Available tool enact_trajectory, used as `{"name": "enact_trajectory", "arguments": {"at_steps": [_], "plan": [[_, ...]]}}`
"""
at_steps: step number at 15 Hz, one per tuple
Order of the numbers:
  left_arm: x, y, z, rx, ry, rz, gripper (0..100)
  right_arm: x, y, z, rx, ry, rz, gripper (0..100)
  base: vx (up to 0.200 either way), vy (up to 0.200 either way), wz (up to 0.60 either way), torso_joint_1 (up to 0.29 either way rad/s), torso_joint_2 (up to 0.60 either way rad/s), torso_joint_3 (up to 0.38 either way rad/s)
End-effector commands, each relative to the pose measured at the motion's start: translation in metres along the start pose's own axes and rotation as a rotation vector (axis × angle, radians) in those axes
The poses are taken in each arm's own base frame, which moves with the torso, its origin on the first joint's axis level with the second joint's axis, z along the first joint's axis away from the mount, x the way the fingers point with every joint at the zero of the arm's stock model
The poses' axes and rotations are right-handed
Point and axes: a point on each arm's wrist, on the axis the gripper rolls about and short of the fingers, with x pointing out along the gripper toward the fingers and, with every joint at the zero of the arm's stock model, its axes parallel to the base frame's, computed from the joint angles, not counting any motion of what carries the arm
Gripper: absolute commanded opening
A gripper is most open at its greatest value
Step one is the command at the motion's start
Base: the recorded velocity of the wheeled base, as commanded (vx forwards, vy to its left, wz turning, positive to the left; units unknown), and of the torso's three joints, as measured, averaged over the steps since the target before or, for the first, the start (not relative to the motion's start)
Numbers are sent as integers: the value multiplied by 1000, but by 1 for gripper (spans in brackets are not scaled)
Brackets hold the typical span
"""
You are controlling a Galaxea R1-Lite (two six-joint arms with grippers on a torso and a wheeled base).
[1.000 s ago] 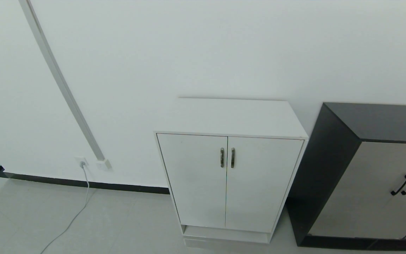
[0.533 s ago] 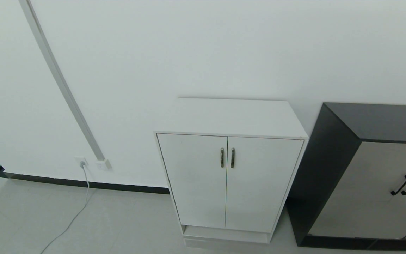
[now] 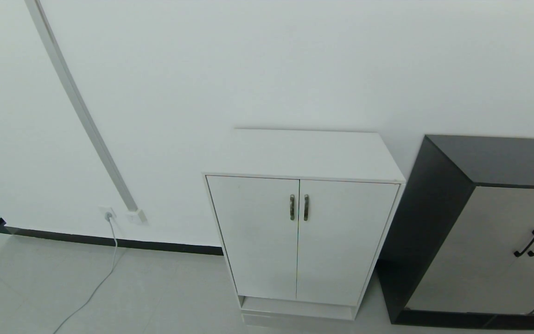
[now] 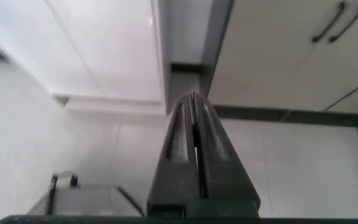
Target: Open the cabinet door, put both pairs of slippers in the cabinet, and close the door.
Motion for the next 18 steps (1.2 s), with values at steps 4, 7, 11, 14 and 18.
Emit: {"name": "enact_trajectory", "arguments": {"at_steps": [4,7,11,14,18], "plan": [[0,0,0,0,0,0,0,-16,-2,-6,41,-203,-29,0,0,0,0,0,0,0],[0,0,0,0,0,0,0,-19,-2,-8,42,-248,28,0,0,0,0,0,0,0],[0,0,0,0,0,0,0,-18,1,-12,9,-206,147,0,0,0,0,0,0,0],[0,0,0,0,0,0,0,-19,2,-13,28,-229,59,0,0,0,0,0,0,0],[0,0,0,0,0,0,0,-24,2,-17,37,-301,65,0,0,0,0,0,0,0]]}}
